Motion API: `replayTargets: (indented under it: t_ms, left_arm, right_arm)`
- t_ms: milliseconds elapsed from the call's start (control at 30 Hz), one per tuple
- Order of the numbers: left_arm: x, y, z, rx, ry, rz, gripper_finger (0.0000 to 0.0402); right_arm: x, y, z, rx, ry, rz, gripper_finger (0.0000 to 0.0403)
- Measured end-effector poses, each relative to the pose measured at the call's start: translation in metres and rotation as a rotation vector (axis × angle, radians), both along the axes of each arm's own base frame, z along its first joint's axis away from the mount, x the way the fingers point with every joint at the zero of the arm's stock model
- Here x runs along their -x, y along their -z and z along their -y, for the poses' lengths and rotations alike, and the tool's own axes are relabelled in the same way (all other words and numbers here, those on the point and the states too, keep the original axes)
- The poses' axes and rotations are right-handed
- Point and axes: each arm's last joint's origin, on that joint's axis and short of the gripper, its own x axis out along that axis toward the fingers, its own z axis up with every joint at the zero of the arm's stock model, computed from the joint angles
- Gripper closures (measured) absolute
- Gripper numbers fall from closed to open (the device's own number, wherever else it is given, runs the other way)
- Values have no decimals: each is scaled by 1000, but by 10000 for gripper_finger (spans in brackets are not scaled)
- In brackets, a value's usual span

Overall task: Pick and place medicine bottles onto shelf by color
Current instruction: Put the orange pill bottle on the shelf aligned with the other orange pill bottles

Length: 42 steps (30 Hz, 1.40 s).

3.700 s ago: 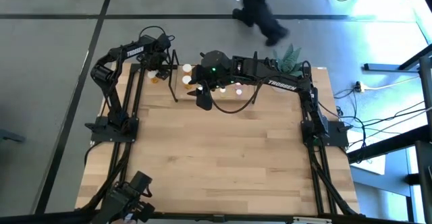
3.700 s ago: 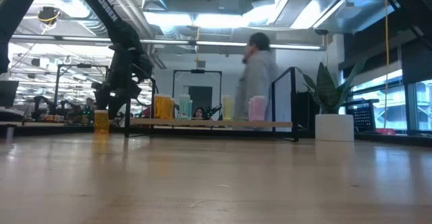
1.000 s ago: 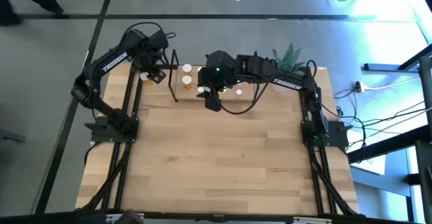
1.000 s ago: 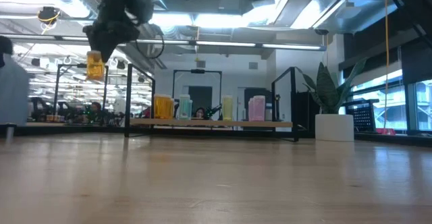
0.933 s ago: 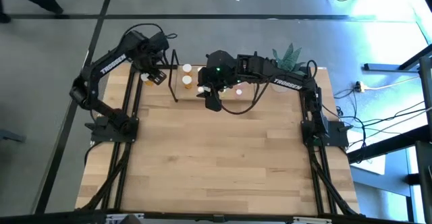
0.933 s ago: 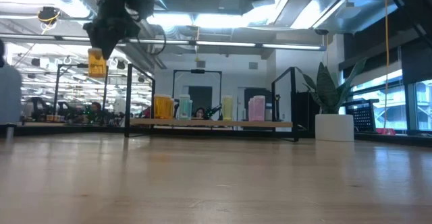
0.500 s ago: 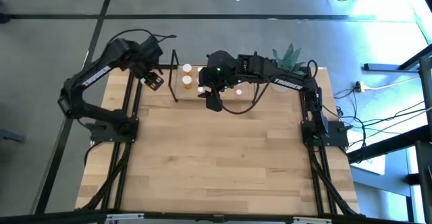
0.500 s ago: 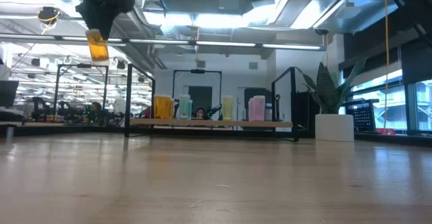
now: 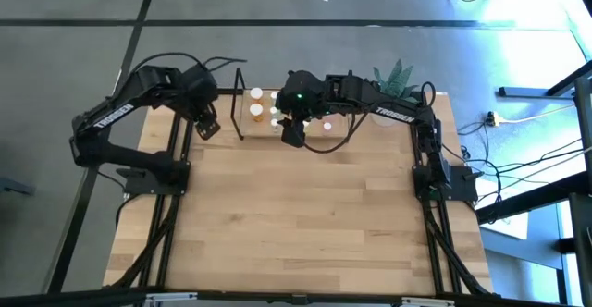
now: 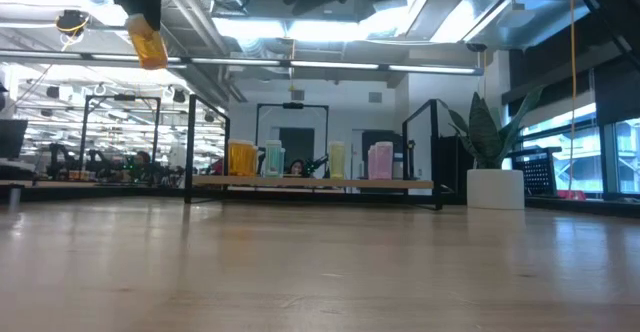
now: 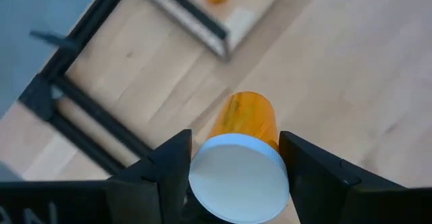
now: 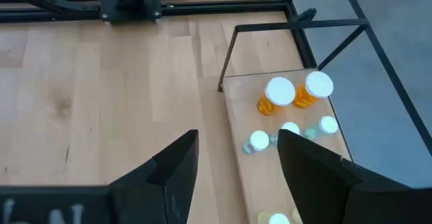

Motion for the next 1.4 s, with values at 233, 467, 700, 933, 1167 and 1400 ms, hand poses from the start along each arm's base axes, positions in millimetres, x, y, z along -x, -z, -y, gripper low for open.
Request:
replayTargets:
  t_ms: [233,467,700,933,1167,1400]
  left_arm:
    - [-21,-5,16,-50,122,123,200]
    - [-57,4,20,-75,247,148,200]
    - [-99,35,9,-70,357,-3,200]
    - [-129,68,-4,-72,415,-154,200]
    - [-144,92,-25,-78,372,-244,200]
    - [-152,107,-42,-70,341,-252,200]
  right_arm:
    - [0,0,0,-1,-1,0,199]
    - [1,1,0,-5,2,-8,199]
    - [4,4,-3,-51,36,-54,199]
    - [4,5,-9,-62,32,-59,199]
    - [6,6,-11,-63,27,-84,199]
    - [6,6,-13,-66,26,-85,198]
